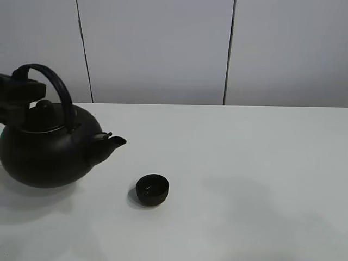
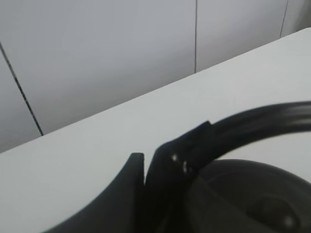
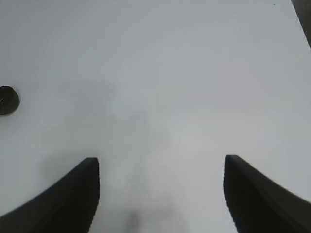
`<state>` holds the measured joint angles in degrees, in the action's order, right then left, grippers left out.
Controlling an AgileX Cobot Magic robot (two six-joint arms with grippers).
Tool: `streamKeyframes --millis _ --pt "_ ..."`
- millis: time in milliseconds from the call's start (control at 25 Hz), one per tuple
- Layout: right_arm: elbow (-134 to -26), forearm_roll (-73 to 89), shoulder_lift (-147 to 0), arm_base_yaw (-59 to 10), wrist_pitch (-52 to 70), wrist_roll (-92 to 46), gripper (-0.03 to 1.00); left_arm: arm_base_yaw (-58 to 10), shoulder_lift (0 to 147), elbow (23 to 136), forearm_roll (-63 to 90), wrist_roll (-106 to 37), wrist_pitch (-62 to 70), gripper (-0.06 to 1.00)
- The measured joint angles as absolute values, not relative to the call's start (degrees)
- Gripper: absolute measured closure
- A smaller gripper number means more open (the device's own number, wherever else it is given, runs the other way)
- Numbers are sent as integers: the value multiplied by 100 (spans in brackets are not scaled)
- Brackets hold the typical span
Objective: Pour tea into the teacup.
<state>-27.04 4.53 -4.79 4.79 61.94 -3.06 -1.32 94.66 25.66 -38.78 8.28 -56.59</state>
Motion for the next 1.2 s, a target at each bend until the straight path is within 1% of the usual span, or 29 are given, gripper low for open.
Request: streamKeyframes --millis 320,480,840,1200 --pt "-2704 453 -479 479 6194 -306 47 -1243 9236 2706 -2867 816 -5046 84" --pt "-2704 453 -479 479 6194 -306 47 -1633 9236 2817 -2351 519 -4682 84" --pt "-2704 453 -479 479 6194 -306 47 -1690 9236 2851 -1714 -413 -4420 84" --pt "-2704 453 -479 479 6187 -306 47 -1805 9242 2851 -1709 -484 -4363 84"
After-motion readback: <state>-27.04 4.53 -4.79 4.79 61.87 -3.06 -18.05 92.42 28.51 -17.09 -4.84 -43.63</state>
